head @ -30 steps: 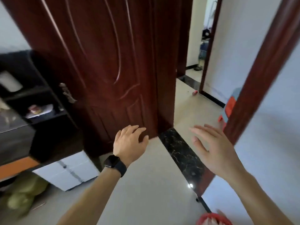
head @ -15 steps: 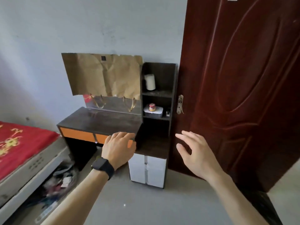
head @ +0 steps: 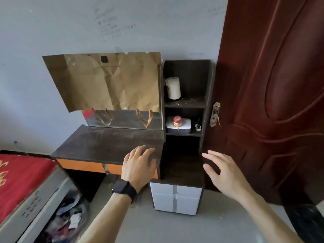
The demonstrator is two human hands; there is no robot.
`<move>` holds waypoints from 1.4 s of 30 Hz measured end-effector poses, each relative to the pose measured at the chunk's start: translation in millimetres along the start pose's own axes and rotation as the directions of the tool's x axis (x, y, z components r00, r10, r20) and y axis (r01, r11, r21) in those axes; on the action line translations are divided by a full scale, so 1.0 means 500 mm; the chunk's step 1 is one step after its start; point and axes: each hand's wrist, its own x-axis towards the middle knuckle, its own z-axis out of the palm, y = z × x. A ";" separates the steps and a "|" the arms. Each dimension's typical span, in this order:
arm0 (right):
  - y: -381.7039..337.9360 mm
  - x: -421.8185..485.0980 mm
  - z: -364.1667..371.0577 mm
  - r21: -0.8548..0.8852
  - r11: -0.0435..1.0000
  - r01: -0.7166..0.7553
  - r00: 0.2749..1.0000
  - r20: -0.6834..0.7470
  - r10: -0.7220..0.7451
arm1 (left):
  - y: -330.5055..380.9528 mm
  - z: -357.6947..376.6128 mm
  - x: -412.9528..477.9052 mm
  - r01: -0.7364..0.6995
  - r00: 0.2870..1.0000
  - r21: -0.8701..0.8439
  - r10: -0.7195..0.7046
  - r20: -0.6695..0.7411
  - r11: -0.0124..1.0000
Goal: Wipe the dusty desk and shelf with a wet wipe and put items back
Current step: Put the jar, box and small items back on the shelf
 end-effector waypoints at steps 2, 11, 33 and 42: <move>0.036 0.069 0.035 0.023 0.999 -0.028 0.999 0.022 0.027 | -0.008 0.055 0.067 -0.013 1.000 -0.014 0.013 -0.002 1.000; 0.188 0.446 0.188 0.069 0.991 -0.117 0.964 0.249 0.096 | -0.024 0.269 0.380 0.003 0.994 0.004 -0.004 0.106 1.000; 0.245 0.838 0.425 0.092 0.913 -0.398 0.897 0.246 0.366 | -0.071 0.491 0.628 -0.385 0.922 -0.081 0.381 -0.062 0.919; 0.239 0.596 0.397 0.306 0.774 -0.555 0.828 0.106 0.551 | -0.005 0.565 0.727 0.889 0.455 -0.402 -0.343 0.822 0.217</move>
